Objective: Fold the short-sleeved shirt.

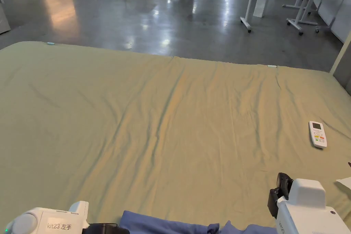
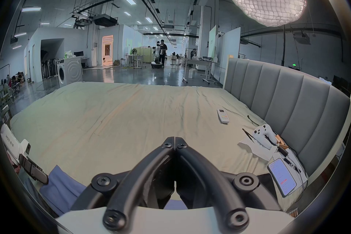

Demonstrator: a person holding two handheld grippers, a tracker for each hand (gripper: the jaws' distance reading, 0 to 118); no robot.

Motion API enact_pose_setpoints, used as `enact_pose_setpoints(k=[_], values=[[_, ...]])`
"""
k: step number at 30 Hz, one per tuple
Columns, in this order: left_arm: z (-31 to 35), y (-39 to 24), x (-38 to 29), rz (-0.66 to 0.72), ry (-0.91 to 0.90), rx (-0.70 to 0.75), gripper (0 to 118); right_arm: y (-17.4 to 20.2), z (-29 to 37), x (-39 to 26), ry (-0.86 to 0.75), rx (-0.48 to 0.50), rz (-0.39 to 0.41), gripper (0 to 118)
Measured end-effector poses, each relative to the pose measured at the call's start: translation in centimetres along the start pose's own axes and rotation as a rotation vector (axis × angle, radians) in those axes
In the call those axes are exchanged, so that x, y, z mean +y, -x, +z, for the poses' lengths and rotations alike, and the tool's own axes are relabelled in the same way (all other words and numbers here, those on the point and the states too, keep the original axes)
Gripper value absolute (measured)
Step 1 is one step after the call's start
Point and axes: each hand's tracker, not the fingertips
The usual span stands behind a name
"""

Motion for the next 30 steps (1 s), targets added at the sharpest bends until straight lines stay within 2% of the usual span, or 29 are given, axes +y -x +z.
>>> enact_pose_setpoints(k=[4, 8, 10, 11, 12, 13, 16, 23, 26, 30], values=[[-1.1, 1.3, 0.1, 0.133, -0.008, -0.163, 80, 0.3, -0.2, -0.4, 0.009, 0.002, 0.004, 0], [-3.0, 0.6, -0.5, 0.102, 0.013, -0.210, 79, 0.4, 0.0, -0.3, 0.015, 0.003, 0.003, 0], [-3.5, 0.1, -0.6, 0.071, 0.028, -0.200, 65, 0.4, 0.1, -0.3, 0.015, 0.000, 0.005, 0], [-3.9, 1.1, -0.5, 0.030, 0.038, -0.155, 51, 0.4, 0.2, -0.3, 0.015, -0.001, 0.008, 0], [-4.0, 1.2, -0.5, 0.007, 0.040, -0.119, 23, 0.3, 0.2, -0.2, 0.016, -0.003, 0.010, 0], [-4.2, 1.4, -0.5, -0.001, 0.044, -0.096, 16, 0.3, 0.2, -0.2, 0.016, -0.004, 0.011, 0], [-3.9, 0.1, -1.5, 0.022, 0.027, -0.149, 13, 0.1, 0.1, -0.3, 0.015, -0.009, 0.014, 0], [0.1, -2.5, -0.6, -0.061, -0.031, -0.179, 12, 0.1, 0.3, -0.1, 0.011, -0.009, 0.024, 0], [3.2, -3.6, 0.3, -0.113, -0.067, -0.111, 12, 0.2, 0.3, 0.1, 0.007, -0.006, 0.029, 0], [7.0, -4.1, 1.3, -0.146, -0.086, 0.070, 12, 0.4, 0.2, 0.3, 0.001, 0.002, 0.036, 0]])
